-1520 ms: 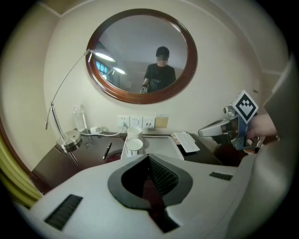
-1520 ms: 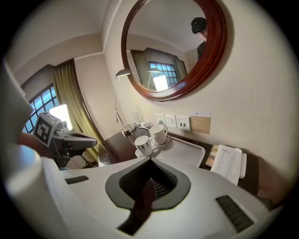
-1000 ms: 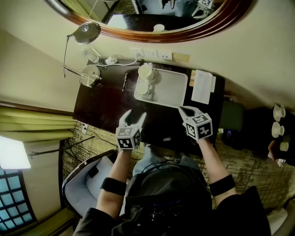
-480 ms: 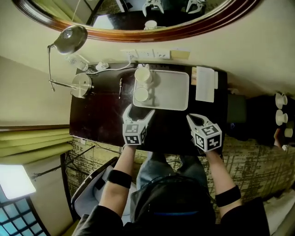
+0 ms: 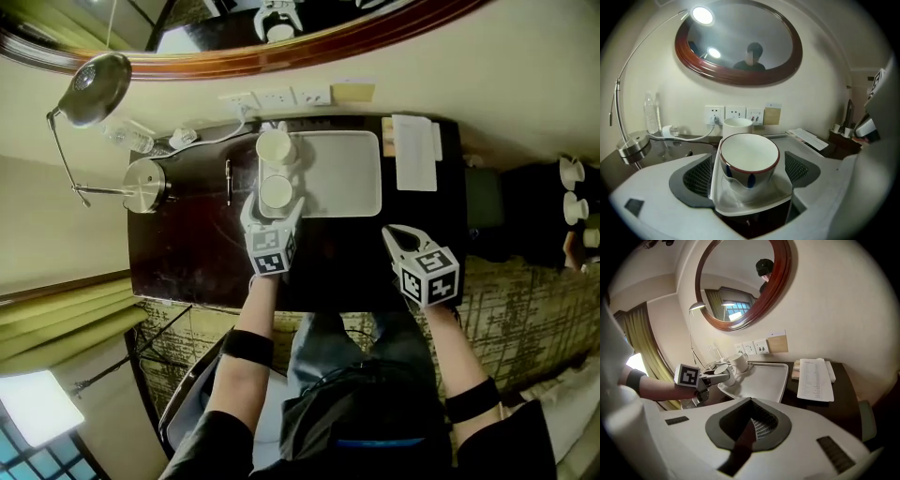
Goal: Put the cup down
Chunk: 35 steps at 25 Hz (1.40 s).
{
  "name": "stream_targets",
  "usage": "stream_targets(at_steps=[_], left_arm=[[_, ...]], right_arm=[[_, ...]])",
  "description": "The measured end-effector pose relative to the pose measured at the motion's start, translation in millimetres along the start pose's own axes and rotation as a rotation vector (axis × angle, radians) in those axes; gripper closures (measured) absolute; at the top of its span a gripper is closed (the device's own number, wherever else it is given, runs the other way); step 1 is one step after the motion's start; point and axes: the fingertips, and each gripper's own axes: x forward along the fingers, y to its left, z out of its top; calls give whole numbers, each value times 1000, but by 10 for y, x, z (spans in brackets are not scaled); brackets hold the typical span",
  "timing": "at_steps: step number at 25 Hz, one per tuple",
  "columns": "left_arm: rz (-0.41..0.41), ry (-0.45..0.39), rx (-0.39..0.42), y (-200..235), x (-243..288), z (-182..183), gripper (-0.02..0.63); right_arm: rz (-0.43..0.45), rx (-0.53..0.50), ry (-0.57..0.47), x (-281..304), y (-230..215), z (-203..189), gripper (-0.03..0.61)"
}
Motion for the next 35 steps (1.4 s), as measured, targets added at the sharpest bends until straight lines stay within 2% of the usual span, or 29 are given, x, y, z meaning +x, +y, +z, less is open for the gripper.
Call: stream_targets(at_steps=[6, 10, 18, 24, 27, 31, 35], left_arm=[[-38, -3, 19, 12, 163, 48, 129], [-109, 13, 30, -84, 162, 83, 204], [-121, 19, 59, -41, 148, 82, 212], [-169, 7, 103, -257, -3, 127, 213], [-254, -24, 154, -549, -106, 252, 213], [-432, -36, 281, -1209, -255, 347, 212], [-570, -31, 322, -1757, -346, 295, 212]], right_arm=[[-8, 7, 12, -4, 4, -65, 578], [-12, 14, 12, 3, -26, -62, 578], [-21, 16, 28, -10, -114, -162, 578], [-34, 34, 17, -91, -263, -185, 578], [-43, 41, 10, -127, -351, -179, 578], [-62, 56, 3, -246, -477, -200, 578], [-87, 69, -10, -363, -612, -183, 578]])
